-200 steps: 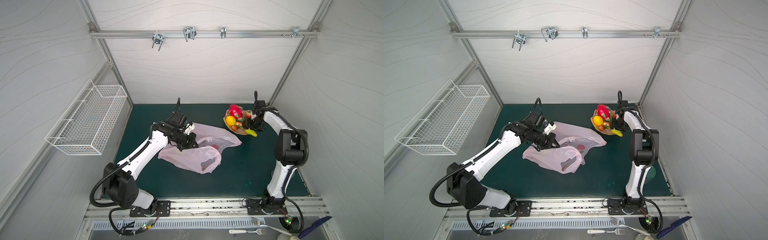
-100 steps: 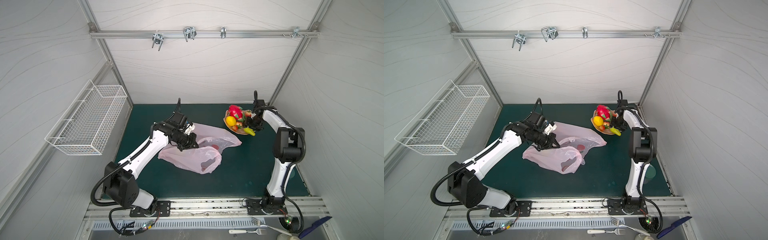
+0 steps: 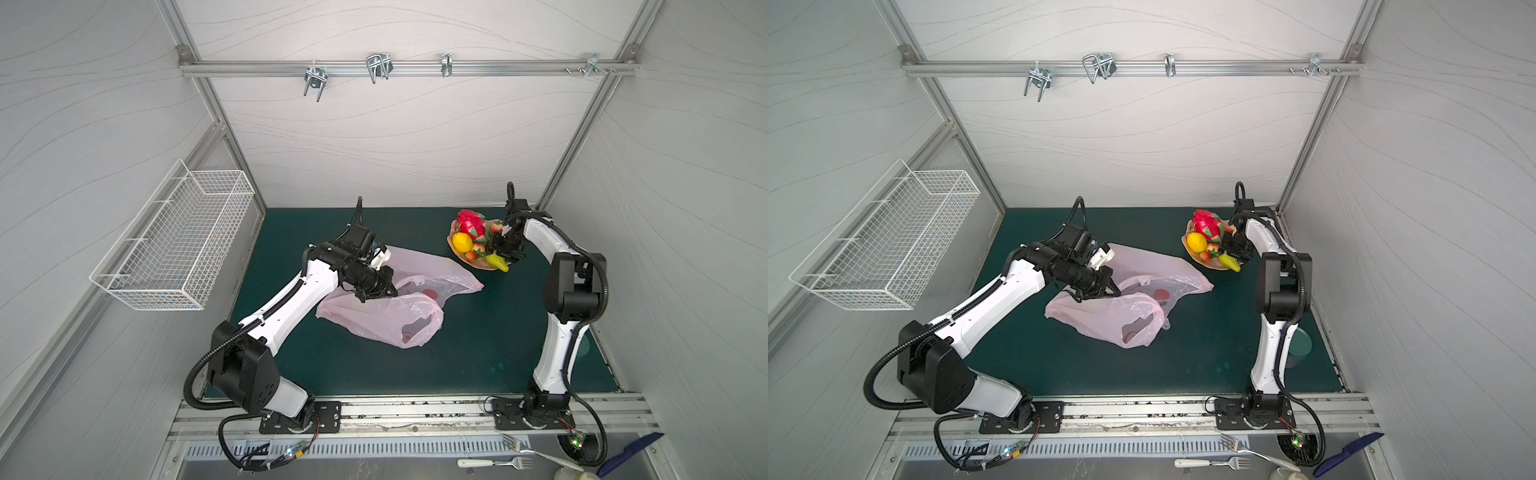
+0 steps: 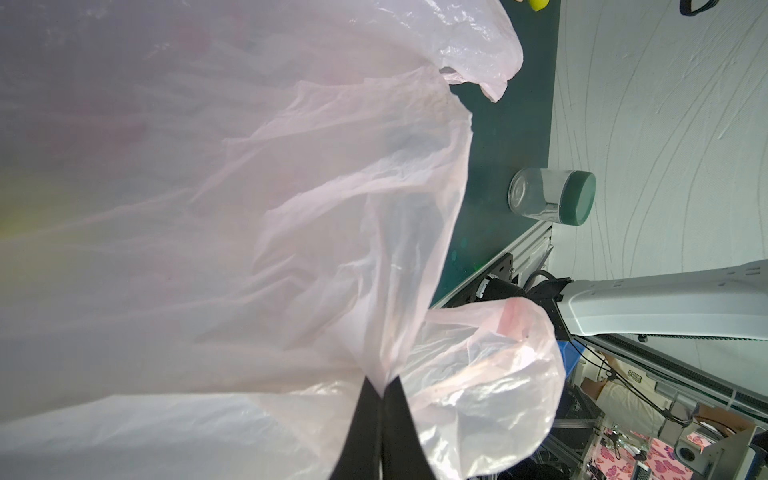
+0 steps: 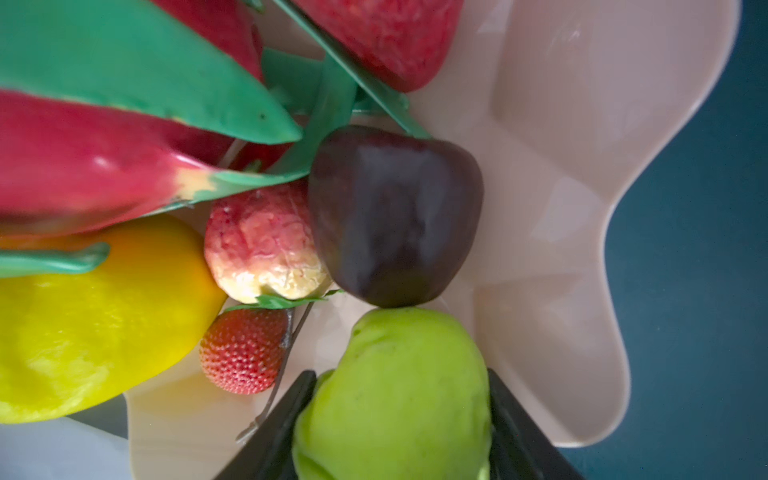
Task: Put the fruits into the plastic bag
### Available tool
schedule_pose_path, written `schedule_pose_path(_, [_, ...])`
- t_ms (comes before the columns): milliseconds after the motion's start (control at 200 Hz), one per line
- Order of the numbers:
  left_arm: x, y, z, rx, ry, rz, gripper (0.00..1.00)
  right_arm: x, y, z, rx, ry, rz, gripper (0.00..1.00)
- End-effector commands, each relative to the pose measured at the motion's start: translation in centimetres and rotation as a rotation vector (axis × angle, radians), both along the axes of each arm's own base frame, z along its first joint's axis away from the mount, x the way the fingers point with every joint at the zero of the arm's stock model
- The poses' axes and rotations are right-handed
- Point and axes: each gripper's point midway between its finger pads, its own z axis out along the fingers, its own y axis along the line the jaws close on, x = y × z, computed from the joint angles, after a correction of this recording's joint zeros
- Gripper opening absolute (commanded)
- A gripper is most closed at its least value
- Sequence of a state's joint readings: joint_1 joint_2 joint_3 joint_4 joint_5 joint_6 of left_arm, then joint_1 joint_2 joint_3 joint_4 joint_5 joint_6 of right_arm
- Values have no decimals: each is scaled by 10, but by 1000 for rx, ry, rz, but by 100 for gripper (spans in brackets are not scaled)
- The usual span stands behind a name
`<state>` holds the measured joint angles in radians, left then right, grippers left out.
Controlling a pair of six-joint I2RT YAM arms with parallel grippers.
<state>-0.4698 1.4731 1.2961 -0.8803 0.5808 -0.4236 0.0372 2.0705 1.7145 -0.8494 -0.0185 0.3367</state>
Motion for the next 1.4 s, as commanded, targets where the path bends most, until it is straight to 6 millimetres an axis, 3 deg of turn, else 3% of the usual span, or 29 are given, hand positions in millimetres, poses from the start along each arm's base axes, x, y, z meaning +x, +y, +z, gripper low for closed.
schedule_pose_path(0, [7, -4, 12, -29, -43, -16, 0, -16, -13, -18, -41, 96, -37, 25])
schedule_pose_path(230, [6, -4, 13, -29, -45, -15, 0, -20, -31, -10, -102, 65, -94, 24])
schedule_pose_path(345, [6, -3, 12, -29, -45, -15, 0, -15, -20, -6, -22, 20, -93, 25])
schedule_pose_path(645, [5, -3, 14, -29, -54, -15, 0, 5, -10, 34, 54, -93, -93, 28])
schedule_pose_path(1396, [6, -3, 13, -32, -50, -13, 0, 7, -13, 52, 89, -148, -94, 29])
